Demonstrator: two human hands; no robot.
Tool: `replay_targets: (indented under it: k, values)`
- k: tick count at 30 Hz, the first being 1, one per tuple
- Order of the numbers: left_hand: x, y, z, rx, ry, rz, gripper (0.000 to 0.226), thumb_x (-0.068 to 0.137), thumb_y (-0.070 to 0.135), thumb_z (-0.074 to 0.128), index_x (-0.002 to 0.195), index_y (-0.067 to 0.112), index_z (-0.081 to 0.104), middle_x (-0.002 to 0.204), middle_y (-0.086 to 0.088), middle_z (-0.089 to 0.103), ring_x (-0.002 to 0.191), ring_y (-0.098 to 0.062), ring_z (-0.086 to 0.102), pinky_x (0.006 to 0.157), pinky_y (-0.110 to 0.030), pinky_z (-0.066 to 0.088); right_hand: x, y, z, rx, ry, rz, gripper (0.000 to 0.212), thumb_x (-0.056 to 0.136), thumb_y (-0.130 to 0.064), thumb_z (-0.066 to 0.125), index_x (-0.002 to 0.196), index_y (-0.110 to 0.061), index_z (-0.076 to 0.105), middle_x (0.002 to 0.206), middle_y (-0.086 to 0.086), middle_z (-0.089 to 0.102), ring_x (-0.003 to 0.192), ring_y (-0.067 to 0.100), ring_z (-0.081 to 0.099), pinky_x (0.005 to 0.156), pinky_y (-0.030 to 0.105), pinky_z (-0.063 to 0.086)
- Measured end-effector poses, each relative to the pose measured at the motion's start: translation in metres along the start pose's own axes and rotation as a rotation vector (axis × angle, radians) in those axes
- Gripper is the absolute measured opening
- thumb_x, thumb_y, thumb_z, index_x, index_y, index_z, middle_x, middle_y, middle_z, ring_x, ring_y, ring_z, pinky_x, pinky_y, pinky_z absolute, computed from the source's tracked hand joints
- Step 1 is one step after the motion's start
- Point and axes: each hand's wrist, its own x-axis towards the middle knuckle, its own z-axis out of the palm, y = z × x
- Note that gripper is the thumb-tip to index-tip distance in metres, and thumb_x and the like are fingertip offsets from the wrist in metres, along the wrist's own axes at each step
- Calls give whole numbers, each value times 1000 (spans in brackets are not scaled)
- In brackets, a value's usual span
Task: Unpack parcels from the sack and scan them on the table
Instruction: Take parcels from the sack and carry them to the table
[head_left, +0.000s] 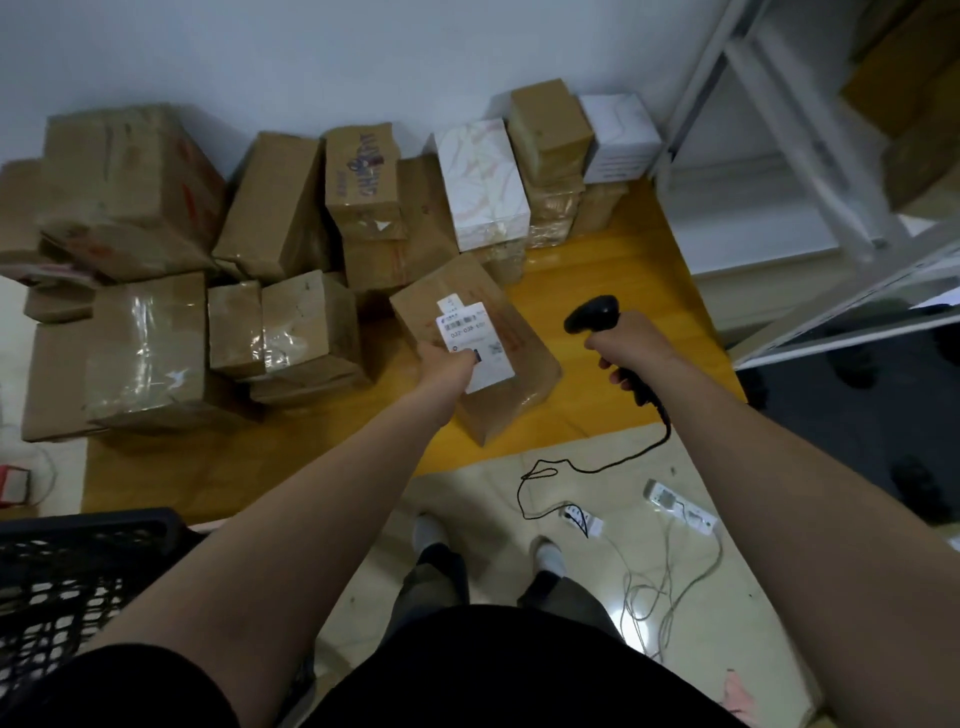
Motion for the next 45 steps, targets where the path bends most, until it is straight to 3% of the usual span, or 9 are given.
replay_targets:
  k: [5,11,15,23,27,30,35,39,45]
  values:
    - [-6,-11,44,28,119,-8,65,99,17,65,154,20,31,149,-12,36,121,-32,52,93,-37,48,50,48,-11,35,-93,35,22,97,-14,56,116,-4,58,93,16,65,67,32,58,59,40,47]
    - [1,-25,71,-191,366,50,61,96,6,67,149,19,41,145,-7,49,117,-23,57,83,-25,48,108,86,-5,82,-158,146,22,97,-12,54,115,-1,58,89,15,61,63,30,57,56,38,46]
    - [10,-33,77,-238,379,59,66,92,4,71,146,22,37,147,-6,47,129,-23,54,106,-39,51,138,94,4,89,-169,153,36,97,-8,52,133,-3,52,91,14,59,67,30,59,58,37,48]
    - [20,-46,69,-271,311,71,68,91,7,75,140,32,35,143,-2,52,122,-20,60,86,-32,60,175,94,24,29,-133,140,59,97,-1,52,152,-5,32,88,11,46,71,24,47,58,37,41]
    - [18,-45,70,-285,320,93,68,90,6,76,140,30,36,144,-2,51,122,-19,59,85,-31,60,170,92,31,125,-88,164,70,100,-4,56,158,-5,17,141,19,46,116,35,53,89,40,49]
    - [15,-46,67,-279,309,113,74,88,5,78,143,28,34,144,-4,51,123,-20,59,86,-30,60,153,75,31,62,146,101,56,98,-12,59,148,-14,33,153,13,37,134,39,40,105,48,46]
    - [13,-44,48,-326,180,-64,116,79,18,89,158,38,6,133,4,53,112,-22,54,81,-53,51,118,25,48,213,-129,-219,35,104,-34,50,138,-30,59,138,-2,59,100,18,60,77,33,49]
    - [10,-52,36,-252,-57,-92,87,84,32,86,148,43,27,140,8,55,127,-31,55,87,-73,51,86,-8,82,293,-395,-190,51,108,-54,30,145,-31,55,141,-3,58,103,14,57,86,34,47]
    - [-20,-68,14,-175,-103,61,78,99,47,64,156,52,11,149,7,44,118,-24,50,86,-64,54,43,12,97,445,-321,-83,44,106,-60,31,120,-35,65,106,-9,65,90,9,60,85,35,46]
